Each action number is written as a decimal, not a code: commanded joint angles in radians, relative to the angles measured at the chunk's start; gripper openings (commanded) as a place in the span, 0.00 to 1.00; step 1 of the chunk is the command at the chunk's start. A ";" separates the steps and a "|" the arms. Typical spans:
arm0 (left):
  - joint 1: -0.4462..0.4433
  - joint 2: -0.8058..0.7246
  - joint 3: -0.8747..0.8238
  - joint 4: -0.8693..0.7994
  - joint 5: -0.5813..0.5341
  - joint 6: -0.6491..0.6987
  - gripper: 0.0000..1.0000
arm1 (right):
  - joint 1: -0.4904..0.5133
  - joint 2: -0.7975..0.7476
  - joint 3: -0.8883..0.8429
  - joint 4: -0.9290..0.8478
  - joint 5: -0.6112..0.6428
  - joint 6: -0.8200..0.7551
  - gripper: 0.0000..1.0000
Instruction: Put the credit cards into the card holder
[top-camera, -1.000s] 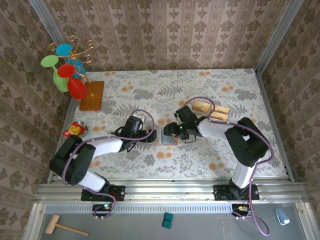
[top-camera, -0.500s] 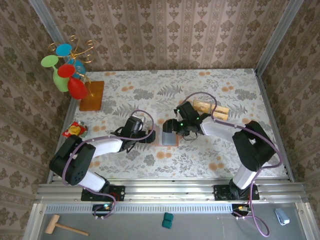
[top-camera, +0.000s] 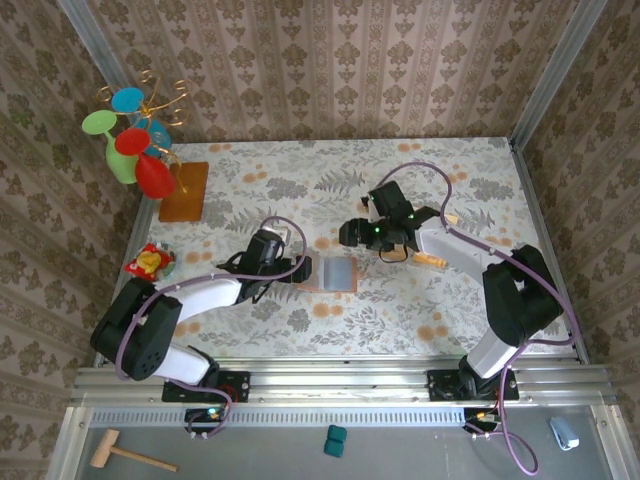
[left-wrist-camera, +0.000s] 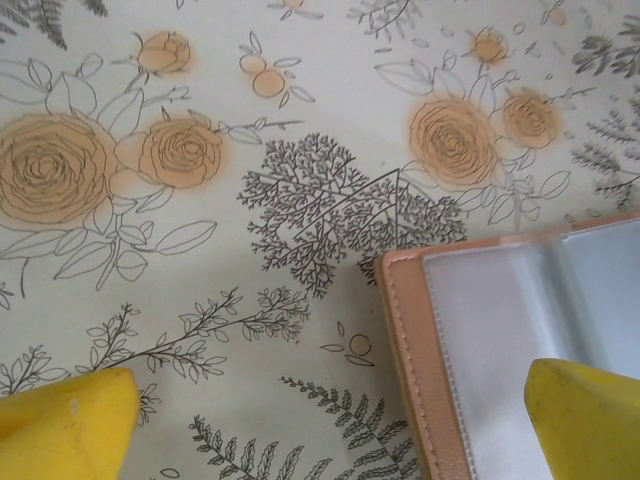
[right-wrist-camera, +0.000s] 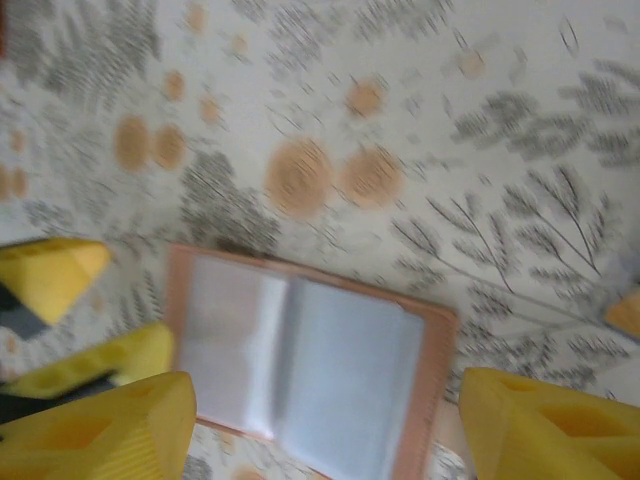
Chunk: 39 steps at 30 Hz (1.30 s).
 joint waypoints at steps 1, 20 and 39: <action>-0.007 -0.028 0.027 -0.027 0.016 -0.010 1.00 | -0.015 -0.004 -0.050 -0.014 0.012 -0.019 0.72; -0.014 -0.028 0.044 -0.020 0.015 -0.019 1.00 | -0.136 0.234 0.131 -0.012 0.004 -0.063 0.70; -0.018 -0.013 0.063 -0.023 0.022 -0.019 1.00 | -0.191 0.178 0.285 -0.084 -0.083 -0.143 0.81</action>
